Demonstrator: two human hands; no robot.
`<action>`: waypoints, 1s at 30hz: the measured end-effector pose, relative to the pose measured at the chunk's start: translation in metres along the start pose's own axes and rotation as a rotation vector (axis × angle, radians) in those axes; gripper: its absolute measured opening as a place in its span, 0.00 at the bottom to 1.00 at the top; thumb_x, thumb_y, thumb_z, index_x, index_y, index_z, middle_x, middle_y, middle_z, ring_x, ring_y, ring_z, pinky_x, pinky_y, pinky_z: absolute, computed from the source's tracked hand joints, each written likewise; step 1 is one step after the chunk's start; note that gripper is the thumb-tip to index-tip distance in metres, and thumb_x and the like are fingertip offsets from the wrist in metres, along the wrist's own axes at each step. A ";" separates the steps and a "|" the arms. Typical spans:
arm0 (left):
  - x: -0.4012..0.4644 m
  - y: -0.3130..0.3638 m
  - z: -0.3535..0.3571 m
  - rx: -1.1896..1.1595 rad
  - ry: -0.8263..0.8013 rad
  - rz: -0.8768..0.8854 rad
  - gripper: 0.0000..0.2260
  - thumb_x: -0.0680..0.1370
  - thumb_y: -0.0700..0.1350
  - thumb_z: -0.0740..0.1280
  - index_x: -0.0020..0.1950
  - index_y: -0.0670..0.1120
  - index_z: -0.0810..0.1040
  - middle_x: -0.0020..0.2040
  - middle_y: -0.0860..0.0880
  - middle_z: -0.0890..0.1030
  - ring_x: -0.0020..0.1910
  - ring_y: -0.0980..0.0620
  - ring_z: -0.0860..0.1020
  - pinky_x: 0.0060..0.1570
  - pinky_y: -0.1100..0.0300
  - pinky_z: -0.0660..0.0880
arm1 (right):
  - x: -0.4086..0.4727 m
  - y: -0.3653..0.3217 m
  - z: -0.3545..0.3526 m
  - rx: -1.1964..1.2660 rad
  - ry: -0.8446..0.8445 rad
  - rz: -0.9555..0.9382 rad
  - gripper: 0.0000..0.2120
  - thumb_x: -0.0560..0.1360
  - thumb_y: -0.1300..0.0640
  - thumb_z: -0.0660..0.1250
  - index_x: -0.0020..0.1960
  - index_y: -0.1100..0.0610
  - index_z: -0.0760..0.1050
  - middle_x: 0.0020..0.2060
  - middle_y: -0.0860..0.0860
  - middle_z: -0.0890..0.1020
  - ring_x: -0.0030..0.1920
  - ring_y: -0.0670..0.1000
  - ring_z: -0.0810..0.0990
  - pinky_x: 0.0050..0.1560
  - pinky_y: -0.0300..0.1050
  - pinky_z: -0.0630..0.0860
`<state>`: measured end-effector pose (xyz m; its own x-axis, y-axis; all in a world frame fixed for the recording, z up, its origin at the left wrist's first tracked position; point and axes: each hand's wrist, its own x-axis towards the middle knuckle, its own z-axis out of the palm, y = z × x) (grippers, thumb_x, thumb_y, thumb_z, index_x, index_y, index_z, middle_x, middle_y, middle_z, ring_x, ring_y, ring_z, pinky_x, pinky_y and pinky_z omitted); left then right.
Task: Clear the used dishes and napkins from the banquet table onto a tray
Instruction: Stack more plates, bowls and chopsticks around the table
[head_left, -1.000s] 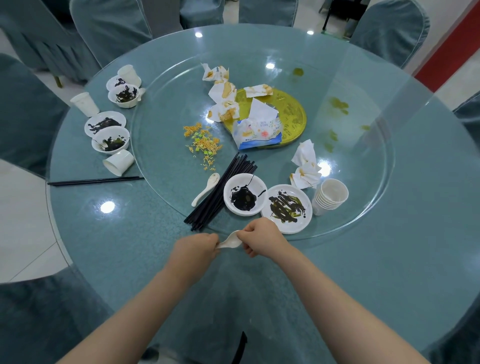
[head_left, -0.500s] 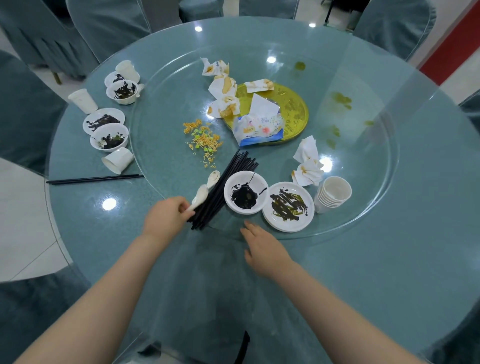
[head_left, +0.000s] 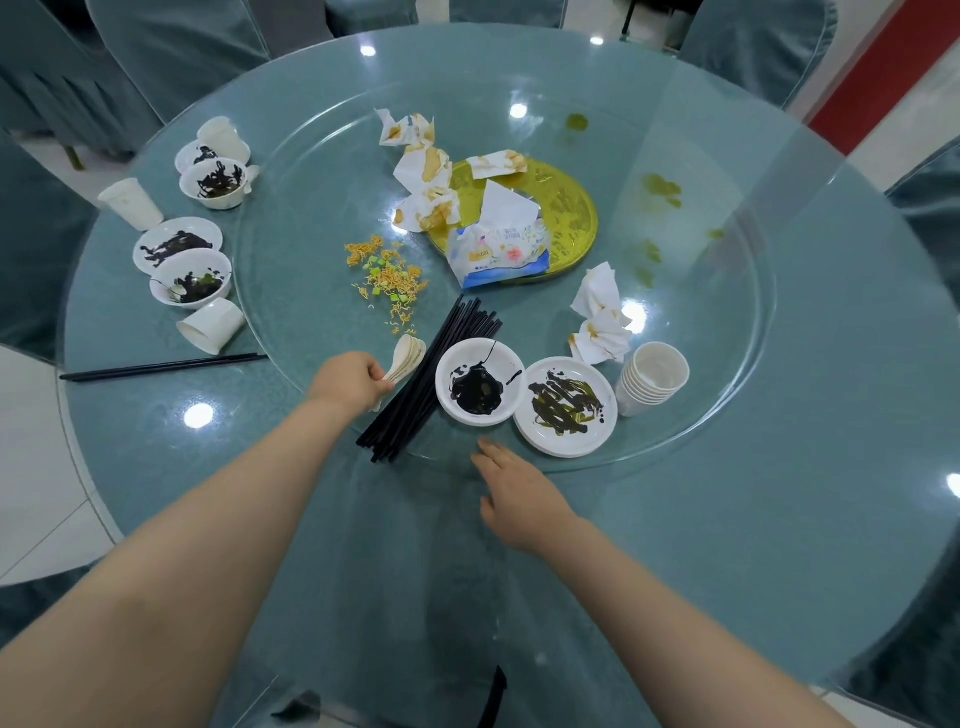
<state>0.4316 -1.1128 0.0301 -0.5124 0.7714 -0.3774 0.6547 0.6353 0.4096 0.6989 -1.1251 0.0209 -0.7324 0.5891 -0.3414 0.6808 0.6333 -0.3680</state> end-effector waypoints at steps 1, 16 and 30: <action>0.001 0.001 0.001 0.004 -0.004 0.000 0.07 0.76 0.50 0.70 0.43 0.47 0.79 0.40 0.49 0.80 0.43 0.47 0.78 0.39 0.58 0.69 | 0.000 0.000 0.000 0.001 0.002 0.002 0.27 0.79 0.58 0.57 0.77 0.58 0.56 0.78 0.54 0.54 0.77 0.52 0.52 0.76 0.44 0.49; 0.014 -0.003 0.004 0.059 -0.057 0.075 0.09 0.75 0.53 0.71 0.44 0.48 0.76 0.40 0.48 0.81 0.40 0.49 0.77 0.37 0.58 0.68 | 0.001 -0.014 -0.003 0.018 -0.010 0.092 0.28 0.77 0.59 0.58 0.77 0.58 0.57 0.78 0.52 0.54 0.77 0.51 0.53 0.76 0.45 0.53; -0.013 -0.023 0.002 -0.055 0.089 0.200 0.24 0.76 0.54 0.69 0.65 0.41 0.72 0.62 0.42 0.74 0.62 0.43 0.73 0.61 0.50 0.71 | -0.013 -0.047 -0.001 0.130 0.078 0.225 0.29 0.75 0.61 0.59 0.75 0.60 0.60 0.76 0.56 0.60 0.76 0.55 0.58 0.76 0.46 0.53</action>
<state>0.4245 -1.1379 0.0239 -0.4235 0.8811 -0.2104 0.7182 0.4681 0.5148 0.6761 -1.1619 0.0436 -0.5569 0.7479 -0.3613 0.8171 0.4152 -0.4000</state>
